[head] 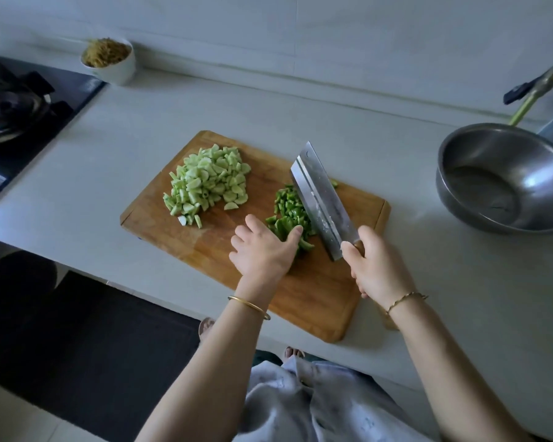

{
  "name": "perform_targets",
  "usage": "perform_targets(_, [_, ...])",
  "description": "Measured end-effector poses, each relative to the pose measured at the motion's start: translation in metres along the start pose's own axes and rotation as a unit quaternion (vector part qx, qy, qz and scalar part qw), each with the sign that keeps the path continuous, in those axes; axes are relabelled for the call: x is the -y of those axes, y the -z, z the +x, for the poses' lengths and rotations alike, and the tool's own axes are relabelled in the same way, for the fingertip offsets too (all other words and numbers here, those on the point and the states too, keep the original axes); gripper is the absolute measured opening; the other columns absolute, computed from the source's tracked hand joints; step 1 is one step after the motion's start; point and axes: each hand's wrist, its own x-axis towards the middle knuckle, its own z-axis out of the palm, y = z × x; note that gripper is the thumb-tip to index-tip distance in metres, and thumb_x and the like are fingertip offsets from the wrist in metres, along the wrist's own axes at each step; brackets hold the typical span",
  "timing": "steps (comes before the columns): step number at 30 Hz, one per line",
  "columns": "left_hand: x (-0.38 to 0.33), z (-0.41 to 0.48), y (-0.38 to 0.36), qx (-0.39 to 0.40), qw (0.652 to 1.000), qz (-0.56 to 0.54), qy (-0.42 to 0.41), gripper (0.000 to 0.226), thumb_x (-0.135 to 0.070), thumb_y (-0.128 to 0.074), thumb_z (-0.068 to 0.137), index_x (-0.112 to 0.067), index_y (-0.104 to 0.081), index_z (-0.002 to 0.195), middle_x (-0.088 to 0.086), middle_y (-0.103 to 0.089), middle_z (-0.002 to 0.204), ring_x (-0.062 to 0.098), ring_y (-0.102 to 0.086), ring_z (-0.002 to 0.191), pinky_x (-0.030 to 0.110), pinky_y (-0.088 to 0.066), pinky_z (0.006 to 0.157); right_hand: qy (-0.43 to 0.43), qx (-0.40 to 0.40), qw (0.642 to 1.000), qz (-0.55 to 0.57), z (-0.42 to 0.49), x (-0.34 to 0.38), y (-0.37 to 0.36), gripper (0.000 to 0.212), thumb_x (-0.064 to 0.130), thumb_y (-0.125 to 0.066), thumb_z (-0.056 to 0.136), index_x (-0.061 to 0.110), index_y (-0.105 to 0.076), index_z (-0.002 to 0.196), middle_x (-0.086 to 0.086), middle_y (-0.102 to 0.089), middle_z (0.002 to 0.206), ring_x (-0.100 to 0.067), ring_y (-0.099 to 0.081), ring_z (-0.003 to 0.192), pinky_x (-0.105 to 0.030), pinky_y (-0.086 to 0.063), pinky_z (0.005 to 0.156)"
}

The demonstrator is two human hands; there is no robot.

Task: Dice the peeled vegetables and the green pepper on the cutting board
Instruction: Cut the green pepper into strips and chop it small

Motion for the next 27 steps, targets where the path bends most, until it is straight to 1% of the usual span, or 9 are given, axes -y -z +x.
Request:
perform_targets(2, [-0.006, 0.001, -0.006, -0.002, 1.000, 0.029, -0.005, 0.100, -0.075, -0.051, 0.074, -0.009, -0.017, 0.140, 0.011, -0.033, 0.134, 0.031, -0.033, 0.125, 0.045, -0.034, 0.097, 0.000, -0.004, 1.000, 0.000, -0.001, 0.000, 0.001, 0.035, 0.024, -0.051, 0.094, 0.020, -0.028, 0.068, -0.018, -0.055, 0.064, -0.030, -0.048, 0.051, -0.048, -0.050, 0.051])
perform_targets(4, [-0.004, 0.003, -0.009, -0.004, 0.999, 0.035, -0.012, 0.100, -0.071, -0.057, 0.074, -0.008, -0.016, 0.140, 0.011, -0.032, 0.135, 0.030, -0.031, 0.125, 0.044, -0.033, 0.098, -0.002, -0.008, 1.000, 0.002, -0.003, 0.000, 0.002, 0.034, 0.024, -0.051, 0.094, 0.019, -0.028, 0.068, -0.018, -0.056, 0.065, -0.030, -0.047, 0.051, -0.046, -0.049, 0.052])
perform_targets(10, [0.006, 0.005, 0.001, 0.018, 0.999, -0.016, -0.044, 0.096, -0.065, -0.061, 0.076, -0.008, -0.020, 0.141, 0.012, -0.033, 0.138, 0.032, -0.031, 0.129, 0.045, -0.033, 0.101, 0.001, 0.003, 1.000, 0.004, -0.008, 0.002, 0.002, 0.034, 0.023, -0.051, 0.094, 0.017, -0.029, 0.069, -0.016, -0.055, 0.065, -0.028, -0.047, 0.050, -0.047, -0.050, 0.052])
perform_targets(13, [0.016, 0.009, 0.011, 0.050, 0.993, -0.105, -0.035, 0.078, -0.038, -0.061, 0.087, -0.007, -0.019, 0.145, 0.014, -0.029, 0.144, 0.034, -0.025, 0.133, 0.043, -0.028, 0.106, 0.010, 0.008, 1.000, 0.021, -0.010, 0.011, 0.001, 0.033, 0.022, -0.050, 0.095, 0.014, -0.030, 0.070, -0.021, -0.056, 0.065, -0.026, -0.045, 0.042, -0.046, -0.047, 0.043])
perform_targets(15, [0.023, 0.007, 0.014, 0.061, 0.991, -0.111, -0.045, 0.076, -0.022, -0.062, 0.085, -0.007, -0.018, 0.145, 0.016, -0.027, 0.144, 0.035, -0.024, 0.133, 0.041, -0.028, 0.106, 0.021, 0.014, 0.999, 0.029, -0.009, 0.018, -0.001, 0.032, 0.023, -0.050, 0.095, 0.014, -0.031, 0.071, -0.021, -0.055, 0.065, -0.025, -0.045, 0.039, -0.046, -0.046, 0.040])
perform_targets(19, [0.026, 0.001, 0.012, 0.056, 0.994, -0.065, -0.074, 0.082, -0.020, -0.068, 0.080, -0.008, -0.018, 0.145, 0.016, -0.028, 0.139, 0.036, -0.027, 0.128, 0.041, -0.031, 0.103, 0.046, 0.030, 0.998, 0.017, -0.006, 0.031, -0.008, 0.033, 0.025, -0.048, 0.096, 0.017, -0.031, 0.069, -0.017, -0.056, 0.063, -0.022, -0.046, 0.039, -0.046, -0.049, 0.042])
perform_targets(23, [0.028, 0.005, 0.013, 0.063, 0.993, -0.048, -0.086, 0.082, -0.010, -0.067, 0.080, -0.011, -0.017, 0.146, 0.016, -0.027, 0.139, 0.035, -0.027, 0.127, 0.040, -0.031, 0.103, 0.040, 0.044, 0.998, 0.037, -0.007, 0.034, -0.011, 0.033, 0.023, -0.048, 0.097, 0.018, -0.032, 0.069, -0.011, -0.053, 0.064, -0.017, -0.044, 0.037, -0.032, -0.045, 0.034])
perform_targets(25, [0.032, 0.009, 0.017, 0.070, 0.993, -0.035, -0.092, 0.083, -0.005, -0.065, 0.081, -0.013, -0.016, 0.148, 0.016, -0.026, 0.139, 0.035, -0.027, 0.128, 0.040, -0.031, 0.105, 0.030, 0.049, 0.997, 0.055, -0.007, 0.034, -0.011, 0.031, 0.024, -0.048, 0.098, 0.018, -0.034, 0.070, -0.007, -0.052, 0.062, -0.015, -0.044, 0.036, -0.026, -0.042, 0.036])
perform_targets(27, [0.038, 0.014, 0.022, 0.077, 0.992, -0.022, -0.093, 0.083, -0.002, -0.064, 0.082, -0.016, -0.017, 0.149, 0.016, -0.027, 0.139, 0.034, -0.026, 0.129, 0.040, -0.032, 0.105, 0.015, 0.055, 0.995, 0.080, -0.008, 0.037, -0.012, 0.028, 0.023, -0.047, 0.098, 0.016, -0.036, 0.073, -0.005, -0.051, 0.059, -0.014, -0.043, 0.036, -0.024, -0.042, 0.036])
